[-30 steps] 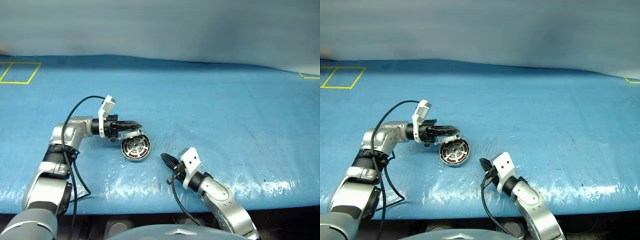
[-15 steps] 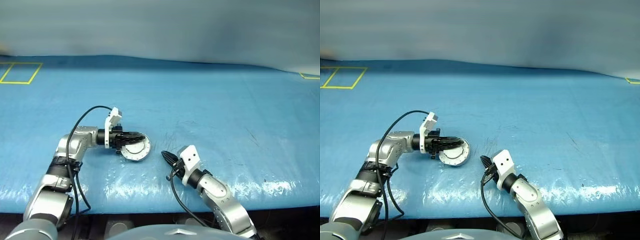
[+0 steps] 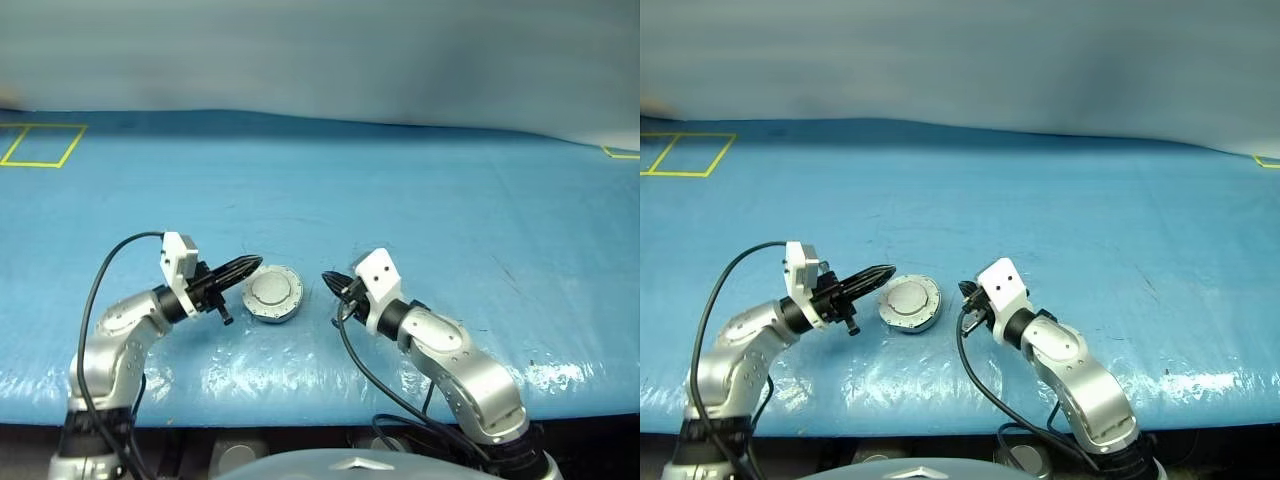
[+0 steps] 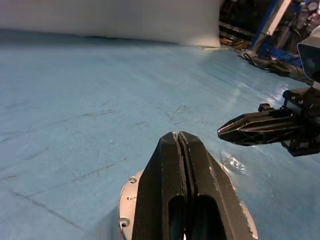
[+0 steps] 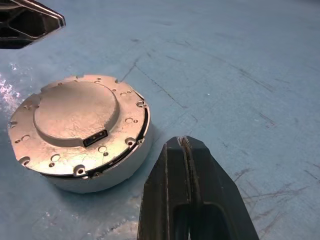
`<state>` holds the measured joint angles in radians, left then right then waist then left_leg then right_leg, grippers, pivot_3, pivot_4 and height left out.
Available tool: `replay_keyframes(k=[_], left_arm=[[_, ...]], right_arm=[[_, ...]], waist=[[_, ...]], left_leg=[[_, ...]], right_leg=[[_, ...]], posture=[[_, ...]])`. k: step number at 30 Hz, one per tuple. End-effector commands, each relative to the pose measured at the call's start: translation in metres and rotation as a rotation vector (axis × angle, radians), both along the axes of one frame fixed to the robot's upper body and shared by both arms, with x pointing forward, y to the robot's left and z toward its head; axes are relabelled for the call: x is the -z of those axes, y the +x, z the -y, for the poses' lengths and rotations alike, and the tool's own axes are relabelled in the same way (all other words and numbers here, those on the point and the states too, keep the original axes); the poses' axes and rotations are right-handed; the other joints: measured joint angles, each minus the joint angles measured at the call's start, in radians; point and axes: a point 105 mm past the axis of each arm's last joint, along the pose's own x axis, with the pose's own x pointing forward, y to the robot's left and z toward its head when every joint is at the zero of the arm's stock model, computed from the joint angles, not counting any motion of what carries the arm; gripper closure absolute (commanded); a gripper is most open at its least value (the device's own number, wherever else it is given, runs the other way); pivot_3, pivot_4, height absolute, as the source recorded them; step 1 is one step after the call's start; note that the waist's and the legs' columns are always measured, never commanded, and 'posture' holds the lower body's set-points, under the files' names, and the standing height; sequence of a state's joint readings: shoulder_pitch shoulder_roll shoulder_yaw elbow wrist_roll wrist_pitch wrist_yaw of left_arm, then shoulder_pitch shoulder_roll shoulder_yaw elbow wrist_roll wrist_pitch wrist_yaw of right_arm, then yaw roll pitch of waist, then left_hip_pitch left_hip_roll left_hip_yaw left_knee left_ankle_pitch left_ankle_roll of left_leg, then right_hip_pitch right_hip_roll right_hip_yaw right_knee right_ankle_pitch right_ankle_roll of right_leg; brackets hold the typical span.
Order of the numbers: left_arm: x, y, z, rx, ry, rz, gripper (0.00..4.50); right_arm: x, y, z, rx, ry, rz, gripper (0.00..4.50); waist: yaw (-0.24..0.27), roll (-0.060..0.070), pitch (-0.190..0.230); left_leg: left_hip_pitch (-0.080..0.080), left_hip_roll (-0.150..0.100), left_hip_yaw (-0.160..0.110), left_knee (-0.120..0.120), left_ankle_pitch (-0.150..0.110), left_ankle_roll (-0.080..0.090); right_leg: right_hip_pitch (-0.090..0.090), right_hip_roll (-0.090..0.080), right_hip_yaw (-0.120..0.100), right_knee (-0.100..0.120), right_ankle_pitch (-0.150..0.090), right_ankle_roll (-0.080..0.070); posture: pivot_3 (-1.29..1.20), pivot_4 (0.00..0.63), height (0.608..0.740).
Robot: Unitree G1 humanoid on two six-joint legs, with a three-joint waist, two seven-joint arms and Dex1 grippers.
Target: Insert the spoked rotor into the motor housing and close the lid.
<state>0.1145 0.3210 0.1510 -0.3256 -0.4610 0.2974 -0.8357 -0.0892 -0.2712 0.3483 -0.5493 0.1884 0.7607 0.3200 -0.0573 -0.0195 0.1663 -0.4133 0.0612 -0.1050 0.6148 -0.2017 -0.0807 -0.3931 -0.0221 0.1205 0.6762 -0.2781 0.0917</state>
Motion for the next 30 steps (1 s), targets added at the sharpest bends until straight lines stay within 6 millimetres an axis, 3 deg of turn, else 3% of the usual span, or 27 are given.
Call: replay_keyframes(k=[1,10,12,19,26,30], left_arm=[[-0.014,-0.011,0.003,-0.129,-0.019,0.153,4.5],[0.006,-0.055,0.001,-0.306,-0.108,0.149,4.5],[0.013,-0.063,0.001,-0.343,-0.086,0.149,4.5],[0.043,-0.077,0.006,-0.355,0.058,0.113,4.5],[0.073,-0.073,-0.001,-0.408,0.128,0.086,4.5],[0.077,-0.068,-0.004,-0.428,0.113,0.088,4.5]], right_arm=[[-0.009,0.001,-0.017,-0.053,0.007,0.022,3.57],[-0.025,0.003,-0.055,-0.198,0.04,0.045,0.52],[-0.024,0.0,-0.065,-0.237,0.034,0.047,0.01],[-0.013,0.001,-0.08,-0.271,0.015,0.039,0.01],[0.006,0.007,-0.079,-0.235,-0.027,0.024,0.01],[0.012,0.008,-0.074,-0.225,-0.049,0.029,0.18]], waist=[[0.001,0.0,0.0],[-0.009,0.0,0.0],[-0.008,0.0,0.0],[-0.012,0.0,0.0],[-0.012,0.0,0.0],[-0.012,0.0,0.0]], left_leg=[[0.0,0.0,0.0,0.0,0.0,0.0],[0.0,0.0,0.002,0.002,0.0,0.0],[0.0,0.0,0.002,0.002,0.0,0.0],[-0.001,0.0,0.003,0.001,0.0,0.0],[-0.002,0.0,0.003,0.001,0.0,0.0],[-0.002,0.0,0.003,0.001,0.0,0.0]], right_leg=[[0.0,0.0,0.0,0.0,0.0,0.0],[0.0,0.0,0.001,0.0,-0.003,-0.004],[-0.001,0.0,0.001,0.0,-0.003,-0.005],[-0.002,0.0,0.002,-0.001,-0.003,-0.005],[-0.004,0.0,0.001,-0.001,-0.003,-0.005],[-0.004,0.0,0.001,-0.001,-0.003,-0.005]], posture=[[0.0,0.15,0.74],[0.0,0.15,0.74],[0.0,0.15,0.74],[0.0,0.15,0.74],[0.0,0.15,0.74],[0.0,0.15,0.74]])
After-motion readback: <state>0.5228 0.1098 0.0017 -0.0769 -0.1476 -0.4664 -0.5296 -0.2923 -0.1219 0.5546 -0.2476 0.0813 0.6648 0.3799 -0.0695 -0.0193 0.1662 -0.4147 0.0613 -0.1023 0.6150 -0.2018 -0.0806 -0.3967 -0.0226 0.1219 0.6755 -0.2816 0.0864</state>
